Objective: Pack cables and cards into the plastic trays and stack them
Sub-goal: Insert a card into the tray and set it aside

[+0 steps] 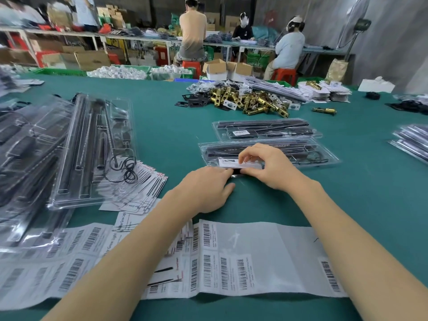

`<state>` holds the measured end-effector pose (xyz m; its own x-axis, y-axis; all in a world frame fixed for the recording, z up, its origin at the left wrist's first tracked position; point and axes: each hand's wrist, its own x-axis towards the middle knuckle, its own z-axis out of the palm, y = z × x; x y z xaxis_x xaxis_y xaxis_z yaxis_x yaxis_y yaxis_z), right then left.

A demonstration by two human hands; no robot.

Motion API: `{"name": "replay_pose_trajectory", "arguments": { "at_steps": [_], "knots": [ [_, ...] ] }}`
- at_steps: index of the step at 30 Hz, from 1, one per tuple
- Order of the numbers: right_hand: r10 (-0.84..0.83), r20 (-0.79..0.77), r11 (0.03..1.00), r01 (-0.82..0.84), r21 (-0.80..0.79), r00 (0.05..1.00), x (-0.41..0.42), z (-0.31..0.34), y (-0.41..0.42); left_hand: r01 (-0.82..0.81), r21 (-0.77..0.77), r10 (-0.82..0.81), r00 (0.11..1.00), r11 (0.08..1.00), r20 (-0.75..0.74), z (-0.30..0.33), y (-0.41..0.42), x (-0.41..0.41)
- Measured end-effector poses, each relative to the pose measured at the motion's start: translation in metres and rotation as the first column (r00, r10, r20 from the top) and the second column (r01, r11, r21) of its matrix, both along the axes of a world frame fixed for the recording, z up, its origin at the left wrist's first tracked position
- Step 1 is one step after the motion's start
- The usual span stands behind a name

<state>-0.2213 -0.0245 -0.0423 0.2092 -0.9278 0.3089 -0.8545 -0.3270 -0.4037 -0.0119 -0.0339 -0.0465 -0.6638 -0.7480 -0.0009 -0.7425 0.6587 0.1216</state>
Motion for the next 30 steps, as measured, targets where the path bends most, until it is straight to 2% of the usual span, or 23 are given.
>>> {"name": "replay_pose_trajectory", "arguments": {
  "at_steps": [2, 4, 10, 14, 15, 17, 19, 24, 30],
  "knots": [
    [-0.003, 0.083, 0.999, -0.001, 0.038, 0.997, -0.003, 0.001, 0.001, 0.004, -0.032, -0.003, 1.0, 0.999, 0.016, -0.003, 0.002, 0.0],
    [-0.01, 0.095, 0.999, 0.006, 0.044, 0.995, -0.004, 0.003, 0.001, 0.006, -0.04, -0.006, 1.0, 0.999, 0.006, -0.005, 0.003, 0.001],
    [-0.111, -0.096, 0.973, 0.089, -0.214, 0.989, 0.006, -0.006, 0.004, 0.073, -0.038, -0.071, 0.997, 0.997, 0.038, -0.004, 0.004, 0.002],
    [-0.095, -0.073, 0.962, 0.073, -0.264, 0.993, 0.004, -0.011, 0.007, 0.035, 0.055, -0.041, 0.992, 0.998, 0.117, 0.012, 0.009, 0.002],
    [-0.097, -0.048, 0.963, 0.082, -0.256, 0.994, 0.003, -0.011, 0.006, 0.001, 0.018, -0.003, 0.992, 1.0, 0.127, 0.018, 0.009, 0.003],
    [-0.105, 0.003, 0.968, 0.103, -0.227, 0.994, 0.002, -0.01, 0.004, -0.065, -0.202, 0.069, 0.998, 0.977, 0.011, 0.028, 0.004, 0.004],
    [-0.108, 0.027, 0.97, 0.112, -0.218, 0.994, 0.003, -0.01, 0.005, -0.135, -0.313, 0.076, 0.978, 0.94, -0.193, 0.031, 0.002, 0.007],
    [-0.089, 0.015, 0.975, 0.09, -0.205, 0.996, 0.0, -0.008, 0.011, -0.117, -0.148, 0.063, 0.942, 0.982, -0.329, 0.001, -0.004, 0.014],
    [-0.064, -0.086, 0.988, 0.051, -0.148, 0.994, -0.011, -0.009, 0.019, -0.12, -0.106, 0.062, 0.895, 0.987, -0.441, -0.008, -0.016, 0.019]
  ]
}}
